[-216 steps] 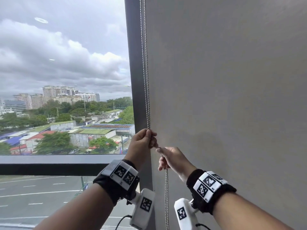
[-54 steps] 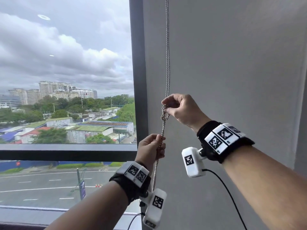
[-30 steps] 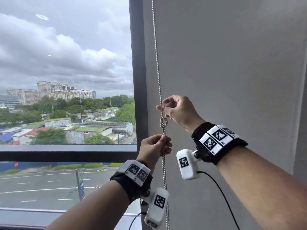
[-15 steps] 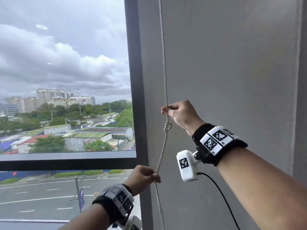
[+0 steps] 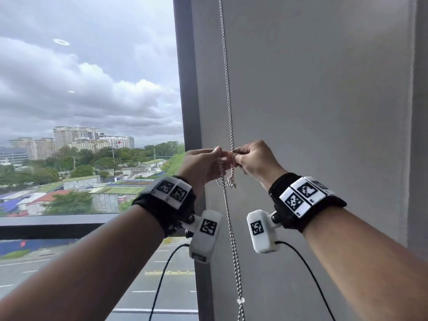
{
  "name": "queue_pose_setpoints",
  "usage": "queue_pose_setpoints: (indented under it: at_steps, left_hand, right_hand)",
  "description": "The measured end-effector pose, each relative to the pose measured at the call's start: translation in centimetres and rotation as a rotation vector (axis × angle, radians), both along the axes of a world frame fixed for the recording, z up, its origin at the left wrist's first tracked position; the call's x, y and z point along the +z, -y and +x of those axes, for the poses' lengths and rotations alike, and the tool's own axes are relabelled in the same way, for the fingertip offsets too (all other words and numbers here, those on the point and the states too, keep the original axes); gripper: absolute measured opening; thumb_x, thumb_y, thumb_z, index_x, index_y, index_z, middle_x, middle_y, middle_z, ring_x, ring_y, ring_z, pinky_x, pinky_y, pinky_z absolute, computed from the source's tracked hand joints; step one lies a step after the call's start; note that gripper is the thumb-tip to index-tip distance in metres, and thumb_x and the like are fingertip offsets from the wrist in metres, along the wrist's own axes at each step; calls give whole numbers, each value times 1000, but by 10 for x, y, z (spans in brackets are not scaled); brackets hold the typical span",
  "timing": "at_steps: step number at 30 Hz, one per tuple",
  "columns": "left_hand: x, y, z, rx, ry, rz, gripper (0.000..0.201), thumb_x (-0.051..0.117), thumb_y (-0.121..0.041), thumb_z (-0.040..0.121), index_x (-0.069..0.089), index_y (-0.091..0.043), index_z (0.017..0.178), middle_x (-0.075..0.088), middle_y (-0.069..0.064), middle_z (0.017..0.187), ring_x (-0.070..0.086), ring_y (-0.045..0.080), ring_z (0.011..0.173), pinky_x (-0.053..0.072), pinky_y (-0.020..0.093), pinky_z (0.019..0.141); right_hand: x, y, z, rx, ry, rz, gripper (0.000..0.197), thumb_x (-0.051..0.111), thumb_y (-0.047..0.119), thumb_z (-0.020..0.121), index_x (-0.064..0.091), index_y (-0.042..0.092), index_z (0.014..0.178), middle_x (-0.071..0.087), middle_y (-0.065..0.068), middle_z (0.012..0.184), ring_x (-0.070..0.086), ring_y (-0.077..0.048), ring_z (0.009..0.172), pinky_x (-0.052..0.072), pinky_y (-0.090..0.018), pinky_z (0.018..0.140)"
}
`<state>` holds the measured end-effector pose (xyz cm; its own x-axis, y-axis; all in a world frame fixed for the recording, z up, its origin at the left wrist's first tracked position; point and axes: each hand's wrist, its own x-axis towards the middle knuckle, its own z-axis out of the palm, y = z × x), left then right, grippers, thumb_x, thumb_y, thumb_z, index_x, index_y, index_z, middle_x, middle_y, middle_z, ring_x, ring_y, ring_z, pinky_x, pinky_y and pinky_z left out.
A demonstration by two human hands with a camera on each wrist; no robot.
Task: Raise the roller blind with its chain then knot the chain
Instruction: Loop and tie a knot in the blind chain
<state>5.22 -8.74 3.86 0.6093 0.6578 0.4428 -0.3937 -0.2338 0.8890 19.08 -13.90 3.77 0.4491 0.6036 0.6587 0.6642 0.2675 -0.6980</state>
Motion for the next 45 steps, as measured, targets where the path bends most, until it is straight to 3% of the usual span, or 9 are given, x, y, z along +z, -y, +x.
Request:
queue_pose_setpoints:
  at_steps: [6,13,19,24,28,31,35,40,45]
  left_hand:
    - [20,9,5,156,-69,61,21,59,-15,88,68,4,92,62,24,94,52,27,80,41,26,60]
    - [44,14,7,-30,1,-20,18,60,-14,87,66,3,88,66,19,86,65,28,70,58,33,65]
    - [39,14,13,43,-9,51,21,62,-9,85,65,10,93,61,12,70,58,23,63,53,23,55]
    - [32,17,11,34,-45,74,26,68,-10,79,66,10,95,63,25,87,61,33,74,52,32,49]
    - [27,21,14,58,-44,83,28,68,-6,79,66,12,99,67,22,89,64,21,67,57,25,65]
    - [27,22,11,100,-59,93,26,71,-11,77,69,8,94,65,23,91,57,26,75,51,28,72]
    - [29,23,4,105,-106,112,21,66,-5,78,69,8,94,59,20,83,53,27,73,41,34,72]
    - [27,21,3,106,-124,160,42,38,20,72,70,3,93,65,21,88,63,32,81,49,51,88]
    - [23,22,2,114,-9,176,26,65,12,73,68,6,98,66,23,92,62,32,78,59,43,74]
  right_hand:
    - [3,15,-3,45,-27,-8,17,75,23,83,78,8,89,62,2,57,45,3,34,33,-14,47]
    - [9,33,-13,177,-91,-83,20,67,11,88,70,16,69,64,-3,57,45,-14,42,31,-24,41]
    - [12,46,-23,266,-192,-199,30,55,29,93,69,4,103,78,-11,87,52,-15,57,32,-28,53]
    - [2,42,-30,122,-17,-111,25,77,37,77,73,13,72,73,-9,70,48,-4,46,35,-20,48]
    - [-3,36,-26,-63,126,-18,23,74,29,78,68,11,67,63,0,57,53,-11,53,39,-26,58]
    - [-1,40,-22,-67,97,-14,24,76,30,77,69,14,61,51,11,40,44,-1,40,34,-16,48]
    - [10,44,-14,-58,35,-55,16,81,30,75,77,14,75,57,13,48,44,1,32,29,-8,36]
    - [16,42,-17,43,-140,3,18,81,19,78,71,3,80,69,-14,65,62,-20,46,51,-26,43]
    - [15,32,-23,134,-306,57,21,71,11,86,69,-4,101,72,-16,81,67,-22,60,58,-33,60]
